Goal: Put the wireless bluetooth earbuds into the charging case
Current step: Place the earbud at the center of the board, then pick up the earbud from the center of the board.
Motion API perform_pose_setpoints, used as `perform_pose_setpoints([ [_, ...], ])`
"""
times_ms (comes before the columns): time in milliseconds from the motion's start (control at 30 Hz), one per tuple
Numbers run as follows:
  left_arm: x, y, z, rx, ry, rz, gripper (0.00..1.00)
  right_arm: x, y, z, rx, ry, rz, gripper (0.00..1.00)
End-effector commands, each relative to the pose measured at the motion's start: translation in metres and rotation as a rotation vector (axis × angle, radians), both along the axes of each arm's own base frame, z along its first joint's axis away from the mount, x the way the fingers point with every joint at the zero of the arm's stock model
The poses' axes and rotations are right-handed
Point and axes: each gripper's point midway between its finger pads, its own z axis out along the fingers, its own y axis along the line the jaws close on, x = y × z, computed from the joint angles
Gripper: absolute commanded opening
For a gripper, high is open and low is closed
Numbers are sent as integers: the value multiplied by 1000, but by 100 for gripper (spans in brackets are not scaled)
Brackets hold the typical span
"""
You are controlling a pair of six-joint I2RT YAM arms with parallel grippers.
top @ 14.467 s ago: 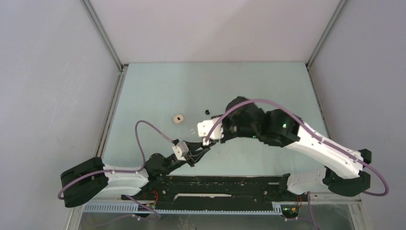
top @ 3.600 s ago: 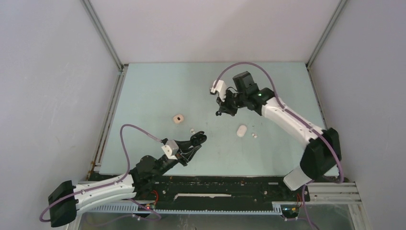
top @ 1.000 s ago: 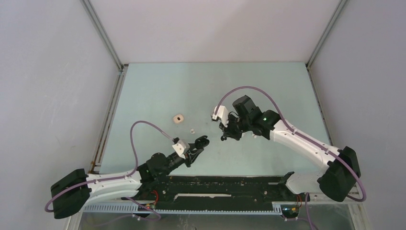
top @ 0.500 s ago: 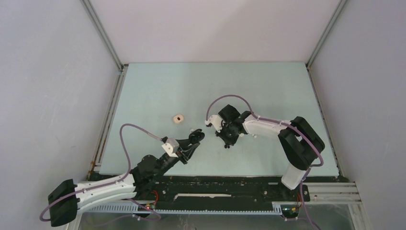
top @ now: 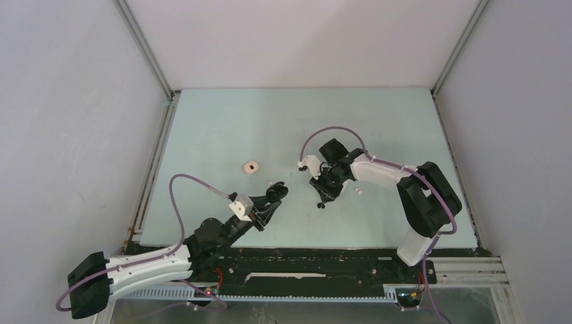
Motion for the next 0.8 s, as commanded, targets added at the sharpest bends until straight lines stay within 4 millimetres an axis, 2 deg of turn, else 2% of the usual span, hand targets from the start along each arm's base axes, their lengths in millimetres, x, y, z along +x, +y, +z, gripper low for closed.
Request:
perform_pose_setpoints([
  [0,-4,8,-38,72,18,-2,0,3,11,26,93,-7,88,24],
  [233,-4,8,-39,73,18,-3,0,4,20,28,156,30,111,25],
  [767,-5,7,-38,71,14,-10,0,11,20,5,63,47,100,27],
])
